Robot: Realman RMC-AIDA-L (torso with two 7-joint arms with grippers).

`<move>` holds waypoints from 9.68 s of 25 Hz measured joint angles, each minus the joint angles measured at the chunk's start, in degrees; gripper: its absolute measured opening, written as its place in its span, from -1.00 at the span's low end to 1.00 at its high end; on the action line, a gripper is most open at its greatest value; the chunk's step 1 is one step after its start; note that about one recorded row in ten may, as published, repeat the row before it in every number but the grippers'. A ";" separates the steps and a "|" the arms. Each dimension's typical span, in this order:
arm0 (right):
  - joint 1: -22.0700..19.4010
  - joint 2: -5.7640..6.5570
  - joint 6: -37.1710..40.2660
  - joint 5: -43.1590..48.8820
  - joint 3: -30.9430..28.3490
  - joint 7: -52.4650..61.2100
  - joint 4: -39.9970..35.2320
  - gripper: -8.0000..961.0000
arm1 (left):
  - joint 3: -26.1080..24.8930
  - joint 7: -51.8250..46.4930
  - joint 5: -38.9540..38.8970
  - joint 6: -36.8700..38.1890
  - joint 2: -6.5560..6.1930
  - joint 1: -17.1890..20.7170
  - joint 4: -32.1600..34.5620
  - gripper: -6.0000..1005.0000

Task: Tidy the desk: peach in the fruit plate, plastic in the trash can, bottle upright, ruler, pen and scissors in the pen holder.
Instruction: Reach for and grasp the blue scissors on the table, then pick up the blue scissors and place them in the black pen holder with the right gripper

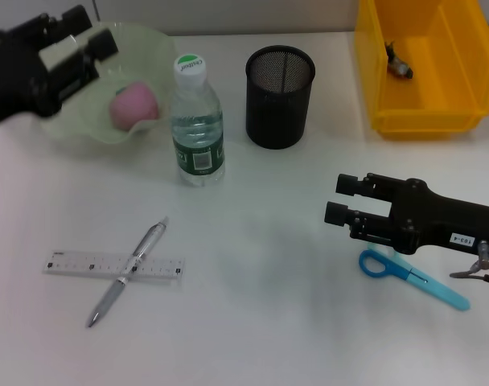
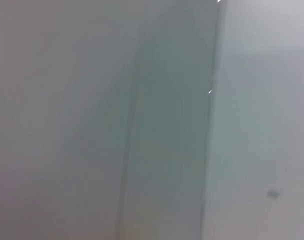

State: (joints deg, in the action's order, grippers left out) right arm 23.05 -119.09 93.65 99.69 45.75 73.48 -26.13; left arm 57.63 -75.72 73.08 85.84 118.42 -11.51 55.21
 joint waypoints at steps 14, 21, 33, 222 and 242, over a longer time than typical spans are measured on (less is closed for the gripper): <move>-0.76 0.05 0.61 -0.03 -0.11 -0.15 0.39 0.33 | -1.31 20.70 8.62 12.07 -0.19 -2.80 -22.01 0.39; -2.05 0.38 3.12 -0.03 -0.16 0.25 -3.38 0.32 | -1.44 16.10 14.58 11.72 -0.21 -5.24 -22.10 0.39; -1.66 7.15 11.79 3.80 -0.39 37.19 -35.11 0.30 | -1.58 7.47 24.55 9.88 -0.18 -9.31 -19.83 0.39; 19.85 -0.48 0.43 56.00 41.30 67.66 -34.36 -0.52 | -3.89 12.12 23.14 2.74 0.17 -10.11 -20.32 0.38; 0.86 -0.10 -3.54 31.64 25.03 54.96 -52.21 -0.51 | -4.19 13.41 18.41 3.48 0.09 -8.71 -20.32 0.38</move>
State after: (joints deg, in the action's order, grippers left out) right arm 23.90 -119.20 90.11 131.34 70.78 128.45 -78.33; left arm 53.44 -62.31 91.49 89.33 118.51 -20.21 34.89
